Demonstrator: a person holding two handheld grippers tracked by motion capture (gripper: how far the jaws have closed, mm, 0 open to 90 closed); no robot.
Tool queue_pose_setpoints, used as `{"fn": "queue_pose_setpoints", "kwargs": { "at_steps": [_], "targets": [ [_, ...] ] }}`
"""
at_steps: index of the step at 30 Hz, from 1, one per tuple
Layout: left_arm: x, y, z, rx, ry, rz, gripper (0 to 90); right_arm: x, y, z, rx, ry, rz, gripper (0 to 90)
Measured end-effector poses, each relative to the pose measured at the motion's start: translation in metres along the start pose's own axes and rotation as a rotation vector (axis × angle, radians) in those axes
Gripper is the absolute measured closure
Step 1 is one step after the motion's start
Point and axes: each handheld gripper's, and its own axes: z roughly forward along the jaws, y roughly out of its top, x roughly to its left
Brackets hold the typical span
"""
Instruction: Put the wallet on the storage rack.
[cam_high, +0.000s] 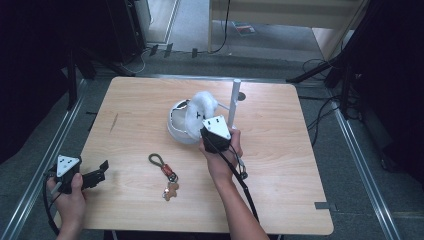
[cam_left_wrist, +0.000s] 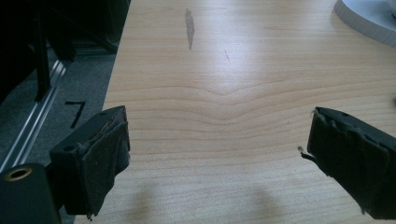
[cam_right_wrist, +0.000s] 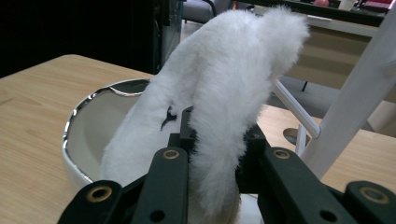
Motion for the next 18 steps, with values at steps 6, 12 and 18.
{"fn": "queue_pose_setpoints", "kwargs": {
  "at_steps": [6,12,18],
  "targets": [
    [0.0,0.0,0.0,0.004,0.001,0.007,6.4,0.008,-0.003,0.01,0.019,-0.056,-0.03,78.5],
    [0.0,0.0,0.0,0.007,0.0,0.008,6.4,0.016,-0.001,0.018,0.026,-0.075,-0.081,78.5],
    [0.0,0.0,0.0,0.01,0.001,0.01,6.4,0.021,-0.001,0.025,0.033,-0.104,-0.089,77.7]
  ]
}}
